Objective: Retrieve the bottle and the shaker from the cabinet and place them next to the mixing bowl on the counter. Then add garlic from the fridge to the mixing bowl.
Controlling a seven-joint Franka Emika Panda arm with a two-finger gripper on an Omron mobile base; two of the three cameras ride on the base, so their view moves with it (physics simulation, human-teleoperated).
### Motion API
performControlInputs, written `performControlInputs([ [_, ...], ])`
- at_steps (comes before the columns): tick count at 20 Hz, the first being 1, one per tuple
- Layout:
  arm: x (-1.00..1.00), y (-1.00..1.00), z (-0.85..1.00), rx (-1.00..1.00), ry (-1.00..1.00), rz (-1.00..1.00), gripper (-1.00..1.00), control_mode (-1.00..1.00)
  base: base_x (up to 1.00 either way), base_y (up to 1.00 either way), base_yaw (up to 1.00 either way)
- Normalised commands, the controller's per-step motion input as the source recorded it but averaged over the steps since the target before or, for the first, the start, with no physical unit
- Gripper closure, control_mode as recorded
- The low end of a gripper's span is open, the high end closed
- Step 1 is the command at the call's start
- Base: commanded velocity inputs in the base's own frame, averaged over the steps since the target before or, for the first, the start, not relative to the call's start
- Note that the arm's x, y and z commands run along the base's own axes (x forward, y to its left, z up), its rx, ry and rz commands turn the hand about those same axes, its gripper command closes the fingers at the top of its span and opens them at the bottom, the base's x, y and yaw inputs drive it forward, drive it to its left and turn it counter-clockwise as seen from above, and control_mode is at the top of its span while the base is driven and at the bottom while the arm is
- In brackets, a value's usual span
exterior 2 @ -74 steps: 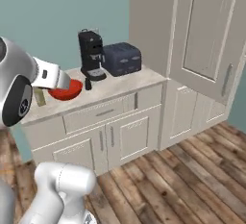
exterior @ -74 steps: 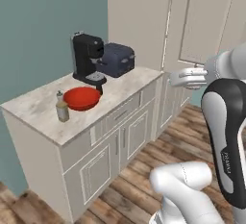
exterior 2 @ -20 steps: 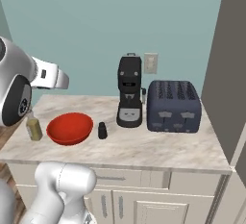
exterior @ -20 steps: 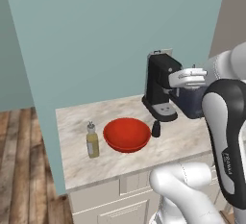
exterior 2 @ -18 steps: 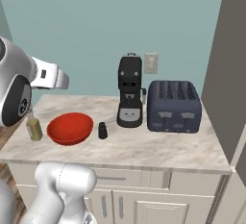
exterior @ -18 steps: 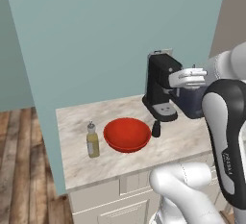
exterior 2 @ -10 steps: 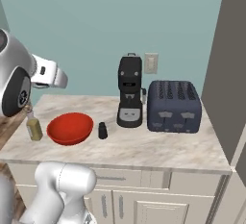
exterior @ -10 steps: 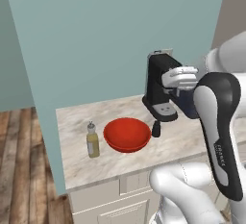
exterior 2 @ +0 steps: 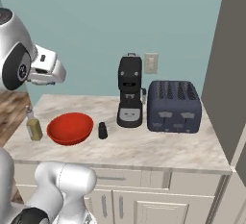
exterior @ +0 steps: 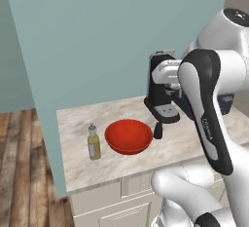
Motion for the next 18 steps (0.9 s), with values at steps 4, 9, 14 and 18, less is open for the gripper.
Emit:
performControlInputs([
  [4,0.08,0.00,-0.88,0.00,0.00,0.04,1.00,-1.00,0.00,0.00,0.00],
  [9,0.34,0.06,-0.77,0.00,0.00,0.14,1.00,-1.00,0.00,0.00,0.00],
  [14,0.76,0.05,-0.27,-0.03,0.09,0.26,1.00,-1.00,0.00,0.00,0.00],
  [18,0.68,0.14,-0.01,-0.08,0.21,0.23,1.00,-1.00,0.00,0.00,0.00],
])
